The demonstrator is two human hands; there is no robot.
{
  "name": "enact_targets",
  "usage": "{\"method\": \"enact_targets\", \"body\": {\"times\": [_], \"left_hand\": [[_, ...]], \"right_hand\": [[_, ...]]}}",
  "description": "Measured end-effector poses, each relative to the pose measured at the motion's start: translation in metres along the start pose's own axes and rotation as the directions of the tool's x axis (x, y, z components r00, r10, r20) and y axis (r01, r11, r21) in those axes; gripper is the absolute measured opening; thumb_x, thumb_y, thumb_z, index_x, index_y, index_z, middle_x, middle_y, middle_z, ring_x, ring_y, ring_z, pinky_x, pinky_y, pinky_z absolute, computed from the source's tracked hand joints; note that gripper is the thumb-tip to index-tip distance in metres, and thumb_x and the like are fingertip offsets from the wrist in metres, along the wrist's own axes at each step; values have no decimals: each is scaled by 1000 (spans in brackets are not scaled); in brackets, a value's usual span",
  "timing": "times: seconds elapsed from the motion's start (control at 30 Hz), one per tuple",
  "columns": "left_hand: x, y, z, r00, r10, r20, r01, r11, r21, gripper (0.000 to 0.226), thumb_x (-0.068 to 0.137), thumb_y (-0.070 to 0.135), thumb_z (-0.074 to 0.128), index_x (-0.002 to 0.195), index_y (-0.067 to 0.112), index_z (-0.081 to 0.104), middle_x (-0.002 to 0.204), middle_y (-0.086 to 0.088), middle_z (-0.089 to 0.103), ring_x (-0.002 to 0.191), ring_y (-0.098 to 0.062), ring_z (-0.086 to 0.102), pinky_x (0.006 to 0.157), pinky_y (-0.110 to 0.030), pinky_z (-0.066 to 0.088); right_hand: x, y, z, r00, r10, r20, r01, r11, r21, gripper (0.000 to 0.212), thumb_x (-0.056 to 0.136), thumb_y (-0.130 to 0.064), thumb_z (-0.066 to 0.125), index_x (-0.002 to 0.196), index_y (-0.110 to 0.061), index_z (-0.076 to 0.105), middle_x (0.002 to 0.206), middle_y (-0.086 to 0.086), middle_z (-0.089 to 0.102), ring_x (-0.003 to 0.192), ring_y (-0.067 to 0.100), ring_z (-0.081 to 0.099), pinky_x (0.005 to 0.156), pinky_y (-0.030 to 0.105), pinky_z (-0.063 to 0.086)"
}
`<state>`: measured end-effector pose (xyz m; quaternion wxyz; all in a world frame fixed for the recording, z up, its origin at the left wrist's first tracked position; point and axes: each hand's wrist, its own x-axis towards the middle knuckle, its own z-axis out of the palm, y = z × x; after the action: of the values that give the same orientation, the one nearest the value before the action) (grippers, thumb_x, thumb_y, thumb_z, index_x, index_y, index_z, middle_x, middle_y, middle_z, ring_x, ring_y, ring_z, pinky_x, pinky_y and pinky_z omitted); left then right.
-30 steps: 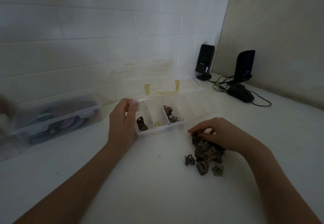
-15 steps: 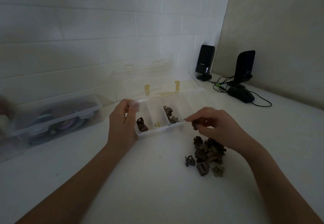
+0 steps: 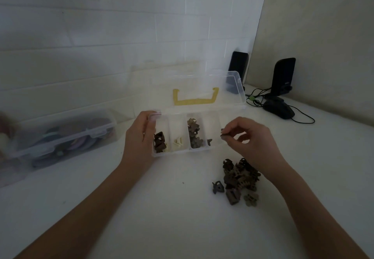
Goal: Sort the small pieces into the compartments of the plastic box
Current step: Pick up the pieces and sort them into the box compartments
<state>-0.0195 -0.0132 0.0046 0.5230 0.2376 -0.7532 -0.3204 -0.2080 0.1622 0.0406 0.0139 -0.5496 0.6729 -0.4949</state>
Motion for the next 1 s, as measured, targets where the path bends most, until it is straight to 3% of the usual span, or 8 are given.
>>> {"method": "enact_targets", "body": {"times": [0.2, 0.43, 0.63, 0.87, 1.0], "left_hand": [[-2, 3, 0, 1000, 20, 1, -20, 999, 25, 18, 101, 17, 39, 105, 17, 57, 101, 21, 60, 90, 14, 55, 77, -3, 38], [-4, 5, 3, 1000, 29, -1, -29, 999, 23, 21, 100, 23, 38, 106, 20, 58, 100, 24, 60, 90, 12, 56, 76, -5, 41], [-4, 2, 3, 1000, 16, -1, -16, 1000, 23, 22, 99, 29, 37, 105, 24, 58, 96, 28, 61, 86, 0, 62, 75, -13, 45], [-4, 3, 2, 999, 38, 1, -38, 999, 24, 19, 100, 25, 39, 103, 23, 58, 94, 25, 62, 83, 6, 59, 72, -7, 40], [-2, 1, 2, 999, 36, 15, -37, 999, 33, 20, 102, 22, 39, 107, 20, 58, 100, 23, 61, 88, 7, 58, 77, -8, 41]], "right_hand": [[-2, 0, 8, 997, -61, 53, 61, 998, -9, 17, 76, -1, 73, 76, -16, 65, 85, -6, 66, 77, 5, 62, 63, 16, 50], [-3, 1, 11, 994, -84, 69, 83, 996, 21, 13, 76, -2, 73, 78, -14, 69, 89, -7, 67, 78, 7, 63, 68, 21, 54], [-5, -2, 15, 986, -115, 123, 111, 993, 44, 13, 79, 0, 69, 82, -12, 70, 93, -4, 68, 85, 8, 65, 72, 17, 53], [1, 1, 3, 997, -43, -64, 45, 999, 26, 30, 81, 3, 64, 96, -23, 63, 97, -7, 67, 89, 0, 64, 73, 9, 49], [2, 5, -3, 987, 0, -161, -6, 999, -35, 30, 82, 0, 65, 98, -25, 64, 96, -12, 67, 89, -4, 62, 76, 9, 48]]}}
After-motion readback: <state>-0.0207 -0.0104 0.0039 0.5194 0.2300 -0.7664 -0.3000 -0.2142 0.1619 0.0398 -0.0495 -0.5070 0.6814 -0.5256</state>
